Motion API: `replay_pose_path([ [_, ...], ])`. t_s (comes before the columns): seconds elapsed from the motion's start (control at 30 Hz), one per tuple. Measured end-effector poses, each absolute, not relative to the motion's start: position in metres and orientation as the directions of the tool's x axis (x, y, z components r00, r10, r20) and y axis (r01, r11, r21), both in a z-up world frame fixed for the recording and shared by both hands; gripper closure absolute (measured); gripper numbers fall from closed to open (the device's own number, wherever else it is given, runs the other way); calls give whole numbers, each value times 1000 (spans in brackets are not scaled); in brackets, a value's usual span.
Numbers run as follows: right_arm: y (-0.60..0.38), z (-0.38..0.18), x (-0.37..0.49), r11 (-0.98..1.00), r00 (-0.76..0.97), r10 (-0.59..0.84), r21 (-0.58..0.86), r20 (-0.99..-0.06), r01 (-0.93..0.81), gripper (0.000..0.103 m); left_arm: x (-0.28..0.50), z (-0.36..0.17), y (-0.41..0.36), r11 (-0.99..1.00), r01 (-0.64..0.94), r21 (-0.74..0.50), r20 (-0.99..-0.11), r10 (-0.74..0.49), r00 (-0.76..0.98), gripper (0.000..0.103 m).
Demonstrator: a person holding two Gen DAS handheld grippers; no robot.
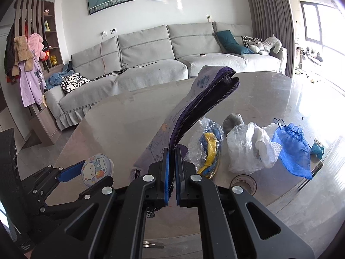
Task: Collect trash
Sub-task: 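Carry the tin lid and pencil case over the white trash bin with both tools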
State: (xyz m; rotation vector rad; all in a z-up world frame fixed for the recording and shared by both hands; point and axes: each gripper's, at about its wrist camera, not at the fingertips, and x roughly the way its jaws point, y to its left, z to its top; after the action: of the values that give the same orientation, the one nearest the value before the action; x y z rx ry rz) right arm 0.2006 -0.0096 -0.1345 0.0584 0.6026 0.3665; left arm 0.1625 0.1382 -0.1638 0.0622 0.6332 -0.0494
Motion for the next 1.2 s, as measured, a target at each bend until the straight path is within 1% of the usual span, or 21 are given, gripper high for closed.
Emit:
replay_pose_path([
  [0.13, -29, -123, 177, 942, 784, 332, 148, -524, -300, 98, 149, -155, 122, 993, 110, 34, -578, -70, 813, 47],
  [0.33, -65, -112, 141, 964, 815, 263, 122, -517, -234, 98, 129, -145, 82, 978, 208, 29, -558, -157, 815, 47],
  [0.53, -102, -107, 97, 983, 844, 186, 94, -503, -161, 98, 107, -144, 38, 947, 319, 33, -559, -247, 791, 47],
  [0.83, -146, -111, 43, 996, 856, 76, 86, -512, -37, 98, 74, -146, -17, 888, 458, 28, -573, -361, 736, 47],
  [1.0, -158, -123, 15, 996, 850, 8, 76, -527, 38, 98, 53, -150, -39, 863, 505, 38, -583, -391, 712, 47],
  [1.2, -166, -131, -17, 995, 843, -27, 70, -537, 77, 98, 29, -157, -59, 836, 547, 40, -601, -417, 682, 47],
])
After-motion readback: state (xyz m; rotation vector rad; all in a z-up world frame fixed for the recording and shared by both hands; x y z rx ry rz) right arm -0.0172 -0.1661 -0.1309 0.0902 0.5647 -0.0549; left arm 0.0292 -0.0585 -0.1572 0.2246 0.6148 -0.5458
